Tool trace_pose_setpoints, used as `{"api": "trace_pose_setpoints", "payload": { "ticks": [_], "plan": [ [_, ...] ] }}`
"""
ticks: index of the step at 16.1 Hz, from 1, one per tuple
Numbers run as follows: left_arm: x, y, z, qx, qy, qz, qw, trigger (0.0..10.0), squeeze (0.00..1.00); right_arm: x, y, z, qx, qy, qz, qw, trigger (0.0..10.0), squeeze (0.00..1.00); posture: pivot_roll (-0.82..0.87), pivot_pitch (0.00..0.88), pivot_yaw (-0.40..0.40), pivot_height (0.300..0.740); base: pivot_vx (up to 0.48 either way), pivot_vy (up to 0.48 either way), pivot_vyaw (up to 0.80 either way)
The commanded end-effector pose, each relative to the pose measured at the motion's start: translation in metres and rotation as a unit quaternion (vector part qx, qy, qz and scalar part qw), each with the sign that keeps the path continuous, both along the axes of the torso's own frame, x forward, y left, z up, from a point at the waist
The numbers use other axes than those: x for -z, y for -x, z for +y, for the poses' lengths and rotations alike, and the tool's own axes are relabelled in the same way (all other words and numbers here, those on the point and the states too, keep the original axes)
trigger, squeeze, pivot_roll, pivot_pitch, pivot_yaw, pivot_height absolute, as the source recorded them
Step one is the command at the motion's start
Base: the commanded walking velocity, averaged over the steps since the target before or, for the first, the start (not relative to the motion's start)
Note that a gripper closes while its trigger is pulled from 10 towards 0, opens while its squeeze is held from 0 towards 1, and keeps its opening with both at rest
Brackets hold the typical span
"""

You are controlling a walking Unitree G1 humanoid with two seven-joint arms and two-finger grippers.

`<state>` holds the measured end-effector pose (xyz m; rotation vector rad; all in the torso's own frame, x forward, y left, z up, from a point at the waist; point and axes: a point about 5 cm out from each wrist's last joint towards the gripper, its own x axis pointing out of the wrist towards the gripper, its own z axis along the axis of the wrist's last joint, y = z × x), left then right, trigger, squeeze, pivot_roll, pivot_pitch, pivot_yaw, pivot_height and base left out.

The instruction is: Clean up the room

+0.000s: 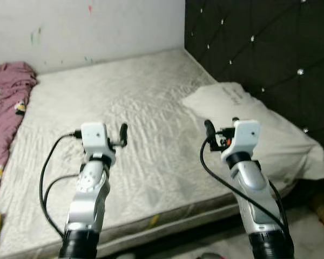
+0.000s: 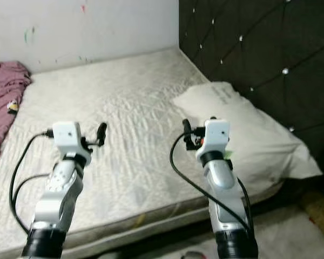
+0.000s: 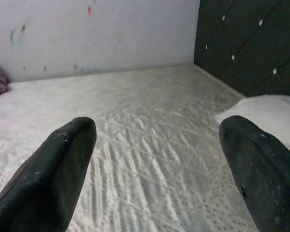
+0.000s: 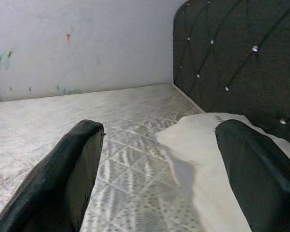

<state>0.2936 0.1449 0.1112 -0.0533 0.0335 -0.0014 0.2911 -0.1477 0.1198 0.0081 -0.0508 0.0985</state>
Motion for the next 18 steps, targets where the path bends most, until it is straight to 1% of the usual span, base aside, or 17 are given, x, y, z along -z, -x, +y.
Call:
{"api": "trace_pose_setpoints", "payload": {
  "ticks": [1,6,12,18],
  "plan": [
    [0.0022,0.0016,0.0131,-0.021,-0.014,0.006,1.0,10.0,0.0,-0.0059,-0.0031,0.0109,-0.017,0.001,-0.011,1.0,10.0,0.0,-0.1,0.0,0.081,0.74,0.0,0.48,0.0],
    [0.0013,0.0008,0.012,-0.021,-0.015,0.001,1.0,10.0,0.0,-0.0073,-0.0038,0.0135,-0.028,0.01,-0.017,0.999,10.0,0.0,-0.1,0.0,0.079,0.74,0.0,0.48,0.0],
    [0.0021,0.0019,0.0118,-0.024,-0.016,0.001,1.0,10.0,0.0,-0.0055,-0.0037,0.0157,-0.032,0.011,-0.016,0.999,10.0,0.0,-0.1,0.0,0.078,0.74,0.0,0.48,0.51],
    [0.0018,0.0016,0.0116,-0.021,-0.017,-0.001,1.0,10.0,0.0,-0.0047,-0.0048,0.0159,-0.03,0.014,-0.015,0.999,10.0,0.0,-0.1,0.0,0.08,0.74,0.0,0.48,0.0]
  ]
}}
